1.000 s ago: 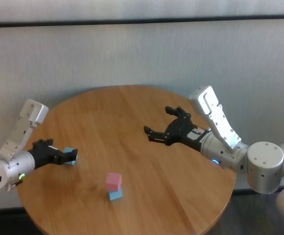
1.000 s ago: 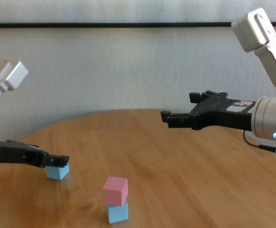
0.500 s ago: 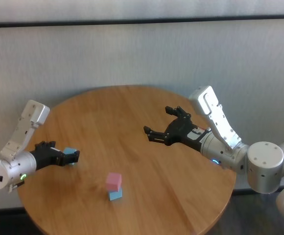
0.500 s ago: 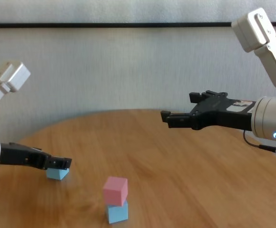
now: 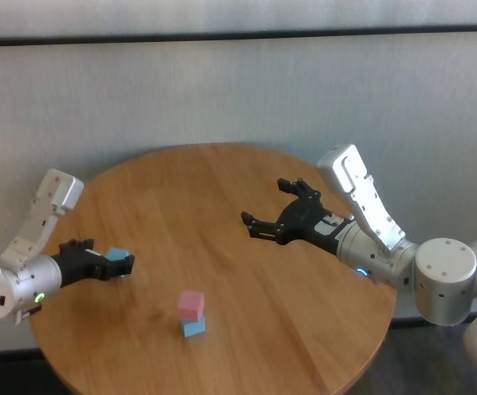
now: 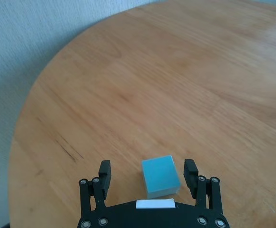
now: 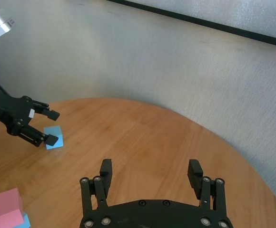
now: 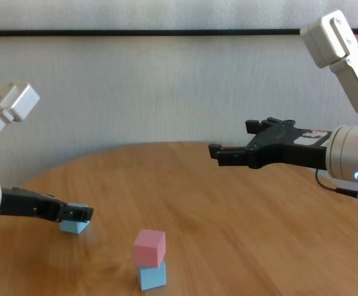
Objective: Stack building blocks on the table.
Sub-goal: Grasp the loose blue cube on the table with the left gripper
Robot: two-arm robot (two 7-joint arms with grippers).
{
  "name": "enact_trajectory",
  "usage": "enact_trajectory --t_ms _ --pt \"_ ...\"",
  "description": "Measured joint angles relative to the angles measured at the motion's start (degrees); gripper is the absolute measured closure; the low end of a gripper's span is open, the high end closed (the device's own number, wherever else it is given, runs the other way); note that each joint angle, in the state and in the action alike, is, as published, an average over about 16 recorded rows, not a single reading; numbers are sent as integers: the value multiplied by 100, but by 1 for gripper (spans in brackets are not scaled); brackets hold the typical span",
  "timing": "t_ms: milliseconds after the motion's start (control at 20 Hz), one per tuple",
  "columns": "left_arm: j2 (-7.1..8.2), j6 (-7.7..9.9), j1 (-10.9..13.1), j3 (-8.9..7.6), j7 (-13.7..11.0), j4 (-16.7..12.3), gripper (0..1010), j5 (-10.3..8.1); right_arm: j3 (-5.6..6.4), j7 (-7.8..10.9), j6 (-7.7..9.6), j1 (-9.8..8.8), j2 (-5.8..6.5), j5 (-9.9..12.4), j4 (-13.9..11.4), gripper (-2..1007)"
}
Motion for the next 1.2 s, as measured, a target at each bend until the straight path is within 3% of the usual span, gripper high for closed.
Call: enact_trajectory --t_ms 1200 --pt "-94 33 -238 70 -293 388 44 45 0 0 0 0 0 0 0 4"
